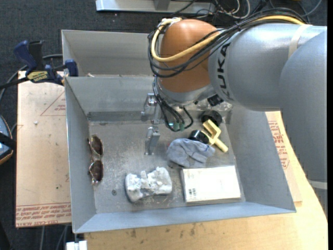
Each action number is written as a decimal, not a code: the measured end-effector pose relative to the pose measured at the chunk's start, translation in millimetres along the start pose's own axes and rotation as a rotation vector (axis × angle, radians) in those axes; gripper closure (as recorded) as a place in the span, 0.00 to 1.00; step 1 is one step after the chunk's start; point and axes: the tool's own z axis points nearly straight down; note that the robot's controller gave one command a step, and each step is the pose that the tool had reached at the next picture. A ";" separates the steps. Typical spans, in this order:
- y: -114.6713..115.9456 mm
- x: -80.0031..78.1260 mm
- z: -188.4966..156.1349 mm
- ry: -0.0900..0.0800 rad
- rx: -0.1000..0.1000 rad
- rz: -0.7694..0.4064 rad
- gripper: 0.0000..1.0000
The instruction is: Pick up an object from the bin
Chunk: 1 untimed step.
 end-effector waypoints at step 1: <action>-0.4 -0.1 0.0 0.000 0.000 0.002 1.00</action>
Offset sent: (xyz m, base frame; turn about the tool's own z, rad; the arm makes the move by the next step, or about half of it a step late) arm 0.0000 0.0000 0.0000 0.0000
